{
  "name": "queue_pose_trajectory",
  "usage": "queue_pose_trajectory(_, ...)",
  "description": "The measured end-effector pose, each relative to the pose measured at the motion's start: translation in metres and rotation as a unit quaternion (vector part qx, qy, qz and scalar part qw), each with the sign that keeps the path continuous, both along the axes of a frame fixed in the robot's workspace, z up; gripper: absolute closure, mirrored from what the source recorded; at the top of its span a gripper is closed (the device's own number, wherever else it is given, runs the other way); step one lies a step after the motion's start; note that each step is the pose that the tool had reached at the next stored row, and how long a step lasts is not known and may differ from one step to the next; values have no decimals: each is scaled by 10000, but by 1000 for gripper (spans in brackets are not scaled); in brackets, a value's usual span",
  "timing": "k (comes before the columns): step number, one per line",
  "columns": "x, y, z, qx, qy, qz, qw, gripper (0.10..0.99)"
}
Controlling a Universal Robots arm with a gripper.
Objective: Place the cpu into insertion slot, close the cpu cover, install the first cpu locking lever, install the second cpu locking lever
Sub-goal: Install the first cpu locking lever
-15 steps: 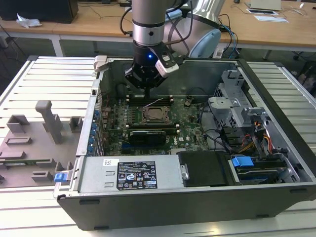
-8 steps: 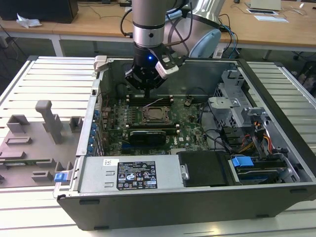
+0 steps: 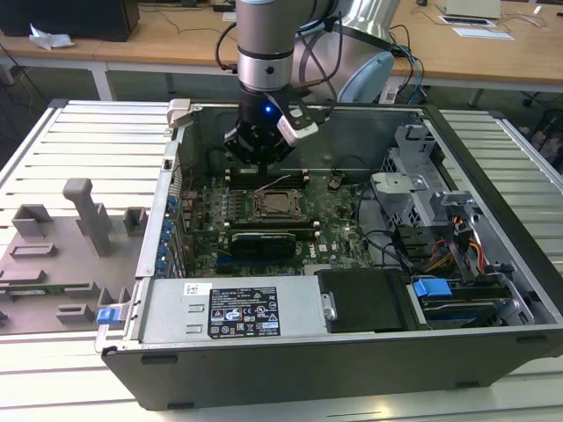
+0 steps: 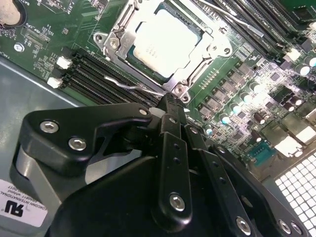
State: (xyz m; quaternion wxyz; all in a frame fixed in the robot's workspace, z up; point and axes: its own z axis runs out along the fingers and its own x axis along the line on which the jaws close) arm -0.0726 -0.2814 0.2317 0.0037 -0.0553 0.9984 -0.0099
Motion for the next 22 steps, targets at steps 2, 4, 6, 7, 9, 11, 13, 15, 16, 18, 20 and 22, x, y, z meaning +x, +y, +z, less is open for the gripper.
queue_pose_trajectory(2, 6, 0, -35, 0, 1, -1, 10000, 980)
queue_pose_trajectory(4, 7, 0, -47, 0, 0, -1, 10000, 980)
queue_pose_trajectory(6, 8, 0, -59, 0, 0, 0, 10000, 980)
queue_pose_trajectory(7, 8, 0, -64, 0, 1, 0, 10000, 980)
queue_pose_trajectory(9, 9, 0, -74, 0, 1, 0, 10000, 980)
queue_pose_trajectory(11, 12, 0, -96, 0, 1, 0, 10000, 980)
queue_pose_trajectory(13, 14, 0, -108, 0, 1, 0, 10000, 980)
queue_pose_trajectory(15, 16, 0, -121, 0, 1, 0, 10000, 980)
queue_pose_trajectory(16, 17, 0, -129, 0, 1, 0, 10000, 980)
queue_pose_trajectory(18, 18, 0, -139, 0, 2, 0, 10000, 980)
queue_pose_trajectory(20, 18, 0, -144, 0, 1, 0, 10000, 980)
queue_pose_trajectory(22, 18, 0, -154, 0, 1, 0, 10000, 980)
